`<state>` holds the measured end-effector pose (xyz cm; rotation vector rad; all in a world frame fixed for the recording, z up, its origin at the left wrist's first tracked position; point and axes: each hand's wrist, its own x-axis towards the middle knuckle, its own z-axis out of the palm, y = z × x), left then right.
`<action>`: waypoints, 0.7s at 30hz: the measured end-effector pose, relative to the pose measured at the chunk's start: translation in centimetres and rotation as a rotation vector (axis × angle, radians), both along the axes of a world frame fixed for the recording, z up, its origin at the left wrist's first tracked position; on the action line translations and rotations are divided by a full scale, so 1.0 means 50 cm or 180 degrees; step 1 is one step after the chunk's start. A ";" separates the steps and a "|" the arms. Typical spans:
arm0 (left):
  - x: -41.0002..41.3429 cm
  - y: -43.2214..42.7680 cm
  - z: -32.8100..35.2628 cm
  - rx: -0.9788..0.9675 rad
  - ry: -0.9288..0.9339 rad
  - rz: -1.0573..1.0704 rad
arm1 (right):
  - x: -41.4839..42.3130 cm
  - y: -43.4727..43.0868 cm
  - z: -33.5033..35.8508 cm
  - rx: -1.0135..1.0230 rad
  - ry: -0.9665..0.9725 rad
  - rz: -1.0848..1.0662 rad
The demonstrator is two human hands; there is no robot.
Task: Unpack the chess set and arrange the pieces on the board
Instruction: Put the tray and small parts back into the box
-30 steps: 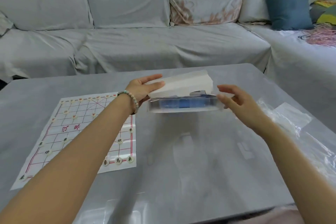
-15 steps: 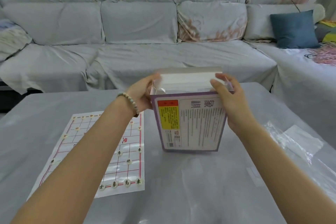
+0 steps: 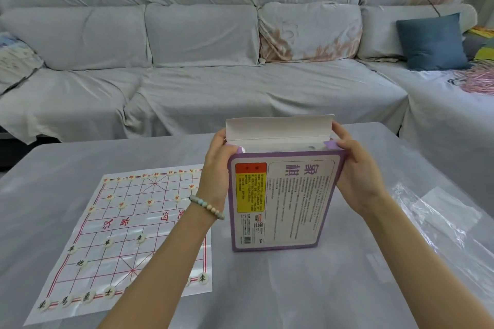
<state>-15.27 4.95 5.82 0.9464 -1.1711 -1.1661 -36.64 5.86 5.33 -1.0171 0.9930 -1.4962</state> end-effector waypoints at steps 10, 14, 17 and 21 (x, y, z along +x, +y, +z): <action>-0.005 0.015 0.004 -0.0310 0.0390 -0.0042 | 0.021 0.010 0.012 -0.0408 -0.0009 -0.0152; -0.014 0.012 0.000 -0.0393 0.0280 0.0225 | 0.023 0.010 0.009 -0.0423 0.0083 -0.0188; -0.014 0.012 -0.009 -0.0571 0.0098 0.0282 | 0.017 0.009 0.008 -0.0497 0.0118 -0.0163; -0.018 0.011 -0.015 -0.0647 -0.0042 0.0443 | 0.015 0.008 0.001 -0.0481 0.0288 -0.0309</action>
